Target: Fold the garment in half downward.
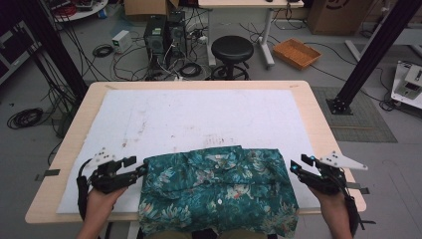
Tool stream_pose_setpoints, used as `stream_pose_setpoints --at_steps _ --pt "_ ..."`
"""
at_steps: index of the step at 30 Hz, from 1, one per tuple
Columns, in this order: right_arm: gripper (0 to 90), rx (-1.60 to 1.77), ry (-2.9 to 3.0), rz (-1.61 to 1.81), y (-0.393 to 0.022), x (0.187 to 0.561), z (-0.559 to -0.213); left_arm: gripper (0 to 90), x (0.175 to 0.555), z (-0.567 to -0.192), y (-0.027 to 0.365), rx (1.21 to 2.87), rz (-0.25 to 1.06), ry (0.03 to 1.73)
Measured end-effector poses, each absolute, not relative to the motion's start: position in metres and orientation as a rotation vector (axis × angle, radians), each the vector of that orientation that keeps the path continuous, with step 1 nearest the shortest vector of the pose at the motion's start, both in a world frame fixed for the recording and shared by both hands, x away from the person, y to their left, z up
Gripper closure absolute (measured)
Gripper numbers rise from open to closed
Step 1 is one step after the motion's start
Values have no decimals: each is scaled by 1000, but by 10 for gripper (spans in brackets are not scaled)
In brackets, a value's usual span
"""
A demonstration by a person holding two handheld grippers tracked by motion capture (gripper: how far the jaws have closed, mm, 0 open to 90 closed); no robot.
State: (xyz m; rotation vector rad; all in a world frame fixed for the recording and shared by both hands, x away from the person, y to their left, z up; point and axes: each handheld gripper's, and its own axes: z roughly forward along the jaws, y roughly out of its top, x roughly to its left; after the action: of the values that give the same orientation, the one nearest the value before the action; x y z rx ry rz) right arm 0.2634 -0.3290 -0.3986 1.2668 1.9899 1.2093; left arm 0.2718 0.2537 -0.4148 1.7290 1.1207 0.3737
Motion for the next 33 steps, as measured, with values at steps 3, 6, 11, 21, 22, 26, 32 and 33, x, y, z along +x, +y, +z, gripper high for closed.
stream_pose_setpoints --at_steps 3,6,11,21,22,26,32,33 --pt "444 1294 1991 1189 -323 280 -400 381 299 -418 249 1763 358 1176" --pt "409 1321 2022 1153 -311 308 -409 354 320 -431 242 1819 322 1243" --pt "408 1392 2114 1051 -295 342 -433 399 326 -445 235 1891 289 1268" --pt "876 1402 2195 1147 -304 340 -451 837 317 -450 239 1841 290 1230" --pt "876 1402 2195 1147 -304 340 -451 839 317 -450 239 1841 290 1230" --pt "880 1395 2120 1219 -319 337 -445 840 322 -444 243 1728 250 1234" --pt "880 1361 2005 1235 -328 354 -428 841 353 -429 232 1661 259 1207" --pt "880 1362 1996 1225 -329 359 -424 841 359 -427 229 1650 265 1200"
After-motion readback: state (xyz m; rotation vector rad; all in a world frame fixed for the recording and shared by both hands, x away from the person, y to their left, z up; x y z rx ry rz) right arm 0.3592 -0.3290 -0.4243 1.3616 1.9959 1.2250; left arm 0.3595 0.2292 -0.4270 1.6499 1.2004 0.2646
